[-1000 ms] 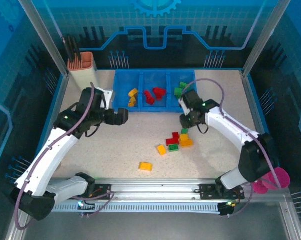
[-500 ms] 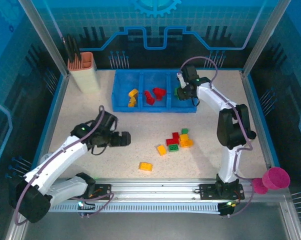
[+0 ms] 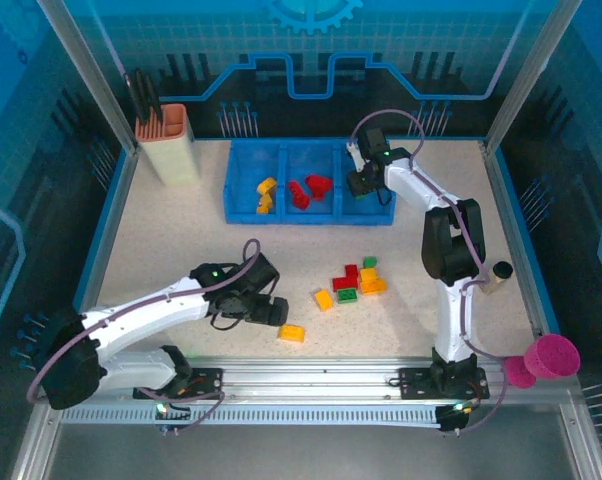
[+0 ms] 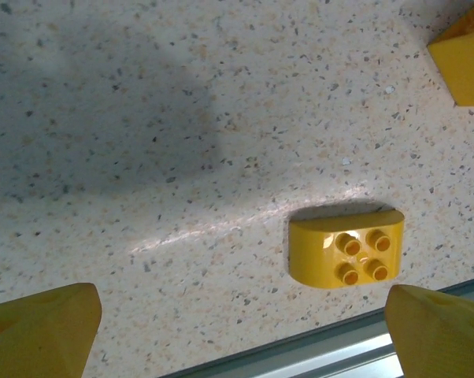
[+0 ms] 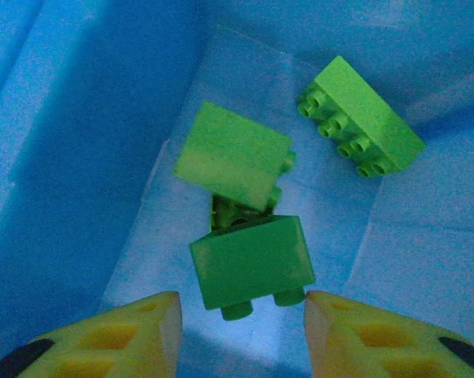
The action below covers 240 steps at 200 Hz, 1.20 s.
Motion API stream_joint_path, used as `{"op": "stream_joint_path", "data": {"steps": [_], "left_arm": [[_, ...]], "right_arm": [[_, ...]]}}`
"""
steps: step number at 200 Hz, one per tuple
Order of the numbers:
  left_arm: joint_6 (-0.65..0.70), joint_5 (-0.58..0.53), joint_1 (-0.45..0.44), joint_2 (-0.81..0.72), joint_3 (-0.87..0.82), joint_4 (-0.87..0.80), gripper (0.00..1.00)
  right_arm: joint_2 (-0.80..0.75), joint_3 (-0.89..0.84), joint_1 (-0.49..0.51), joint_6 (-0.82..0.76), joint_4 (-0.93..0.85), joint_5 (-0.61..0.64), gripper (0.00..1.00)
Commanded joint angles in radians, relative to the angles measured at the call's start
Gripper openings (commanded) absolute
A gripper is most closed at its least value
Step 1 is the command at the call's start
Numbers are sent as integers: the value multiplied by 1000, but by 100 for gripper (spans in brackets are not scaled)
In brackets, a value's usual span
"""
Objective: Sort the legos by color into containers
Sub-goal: Place the lego in the container, then pick up the lego from the middle-left of the table.
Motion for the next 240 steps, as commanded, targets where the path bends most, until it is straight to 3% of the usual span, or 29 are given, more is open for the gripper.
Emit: {"op": "stream_joint_path", "data": {"steps": [1,69,110,132,167,189,240], "left_arm": [[14,2,-43,63,45,15,94],[98,-53,-240,262,166,-2,92],[446,-147,-289,316,262,-134,90],[653,-77,-286,226,210,-30,90],[992,-104,-277,212,183,-40,91],[1200,-90,-252,191,74,60,92],[1339,-73,-198,191,-31,284,91]], "right_arm": [[-12,8,-14,-14,-8,-21,49],[-130,-66,-14,-19,8,-51,58],[-224,-140,-14,-27,27,-68,64],[-271,-177,-14,-26,28,-68,65],[-373,-252,-14,-13,32,-68,68],[-432,-299,-16,7,39,-81,70],[-522,-375,-19,31,25,-81,71]]}}
